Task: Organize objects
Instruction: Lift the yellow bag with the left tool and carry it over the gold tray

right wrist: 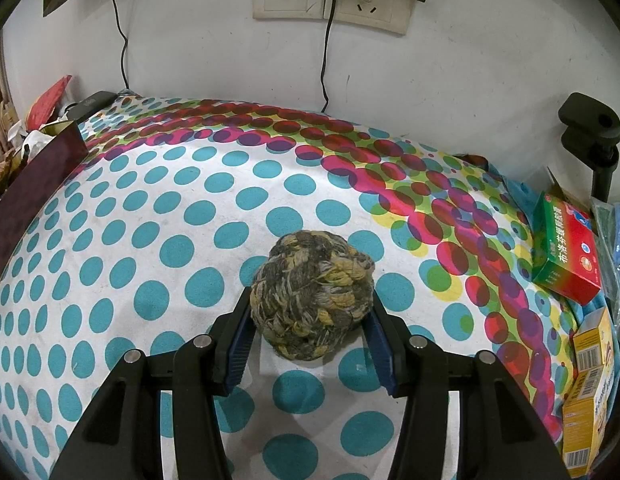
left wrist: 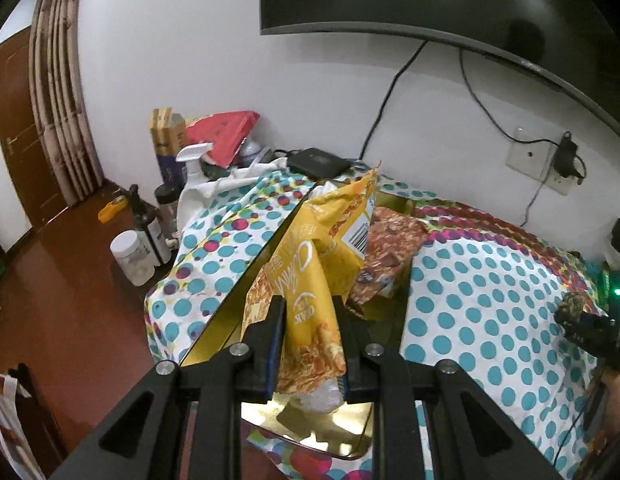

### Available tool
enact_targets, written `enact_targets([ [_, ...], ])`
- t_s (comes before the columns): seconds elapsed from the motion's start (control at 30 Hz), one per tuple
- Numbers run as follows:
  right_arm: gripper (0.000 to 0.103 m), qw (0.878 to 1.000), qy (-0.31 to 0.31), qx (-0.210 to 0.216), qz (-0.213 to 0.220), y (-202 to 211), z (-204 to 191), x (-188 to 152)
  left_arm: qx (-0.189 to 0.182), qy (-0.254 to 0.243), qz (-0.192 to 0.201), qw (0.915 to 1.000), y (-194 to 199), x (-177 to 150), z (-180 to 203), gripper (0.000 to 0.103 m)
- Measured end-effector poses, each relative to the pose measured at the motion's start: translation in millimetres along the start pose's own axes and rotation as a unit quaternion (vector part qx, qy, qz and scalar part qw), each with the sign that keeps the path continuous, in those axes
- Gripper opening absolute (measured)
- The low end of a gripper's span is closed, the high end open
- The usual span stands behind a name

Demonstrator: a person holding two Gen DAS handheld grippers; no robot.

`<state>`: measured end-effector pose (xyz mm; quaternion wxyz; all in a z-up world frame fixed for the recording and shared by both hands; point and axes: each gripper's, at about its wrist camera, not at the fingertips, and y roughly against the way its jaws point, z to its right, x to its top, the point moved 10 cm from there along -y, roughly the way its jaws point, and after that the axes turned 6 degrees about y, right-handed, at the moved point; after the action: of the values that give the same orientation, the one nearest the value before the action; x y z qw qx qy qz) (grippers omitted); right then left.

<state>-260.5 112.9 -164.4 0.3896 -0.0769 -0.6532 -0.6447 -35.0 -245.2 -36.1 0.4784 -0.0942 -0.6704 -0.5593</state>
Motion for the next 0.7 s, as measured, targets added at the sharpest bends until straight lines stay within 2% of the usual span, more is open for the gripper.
enact_targets([
  [0.3,0.049,1.0,0.002,-0.001,0.0,0,0,1,0.029,0.002,-0.011,0.9995,-16,-11,-13,0.022],
  [0.7,0.049,1.0,0.005,-0.003,0.0,0,1,1,0.033,0.003,-0.038,0.9988,-47,-23,-12,0.022],
])
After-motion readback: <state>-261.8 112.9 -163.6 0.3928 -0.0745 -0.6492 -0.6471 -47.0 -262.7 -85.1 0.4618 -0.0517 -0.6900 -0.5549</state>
